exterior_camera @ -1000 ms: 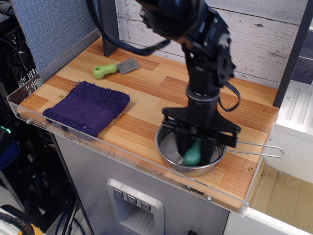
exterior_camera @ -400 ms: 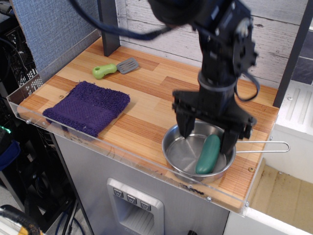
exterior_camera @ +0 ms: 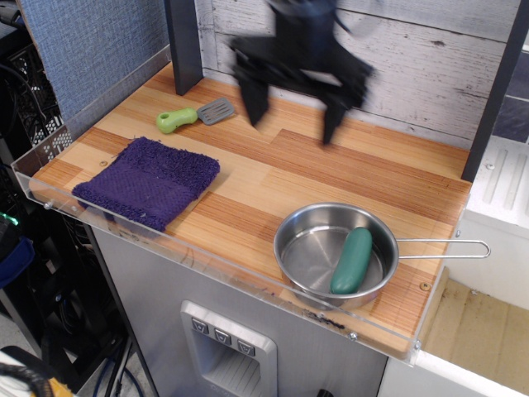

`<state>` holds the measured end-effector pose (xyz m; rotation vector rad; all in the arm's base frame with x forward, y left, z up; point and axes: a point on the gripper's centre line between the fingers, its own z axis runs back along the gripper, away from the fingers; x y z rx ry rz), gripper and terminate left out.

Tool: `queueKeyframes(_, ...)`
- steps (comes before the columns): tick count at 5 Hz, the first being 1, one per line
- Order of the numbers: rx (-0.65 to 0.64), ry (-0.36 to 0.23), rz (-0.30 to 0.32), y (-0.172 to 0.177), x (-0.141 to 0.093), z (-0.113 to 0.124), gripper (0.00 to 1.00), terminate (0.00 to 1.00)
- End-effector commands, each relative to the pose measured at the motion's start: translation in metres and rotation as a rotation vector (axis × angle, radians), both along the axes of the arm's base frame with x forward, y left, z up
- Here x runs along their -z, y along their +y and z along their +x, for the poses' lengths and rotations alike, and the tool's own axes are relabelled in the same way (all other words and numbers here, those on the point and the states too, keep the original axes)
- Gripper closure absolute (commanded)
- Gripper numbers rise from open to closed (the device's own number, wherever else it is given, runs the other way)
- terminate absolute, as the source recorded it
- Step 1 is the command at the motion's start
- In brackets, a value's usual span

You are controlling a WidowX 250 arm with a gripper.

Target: Place cucumber into pot, laying down.

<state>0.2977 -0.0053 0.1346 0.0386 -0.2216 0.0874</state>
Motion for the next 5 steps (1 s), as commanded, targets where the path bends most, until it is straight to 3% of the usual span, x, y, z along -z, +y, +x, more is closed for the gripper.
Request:
queueKeyframes(1,-0.086,0.017,-0.059,0.068,-0.018,0.014,0.00,0.00)
queueKeyframes(2,0.005,0.048,-0.065,0.064,-0.015,0.025,0.00,0.00)
queueKeyframes(3,0.120,0.071,-0.026,0.060,-0.017,0.025,0.00,0.00)
queueKeyframes(4,0.120,0.071,-0.026,0.060,-0.017,0.025,0.00,0.00)
queueKeyframes(5,0.120,0.071,-0.026,0.060,-0.017,0.025,0.00,1.00)
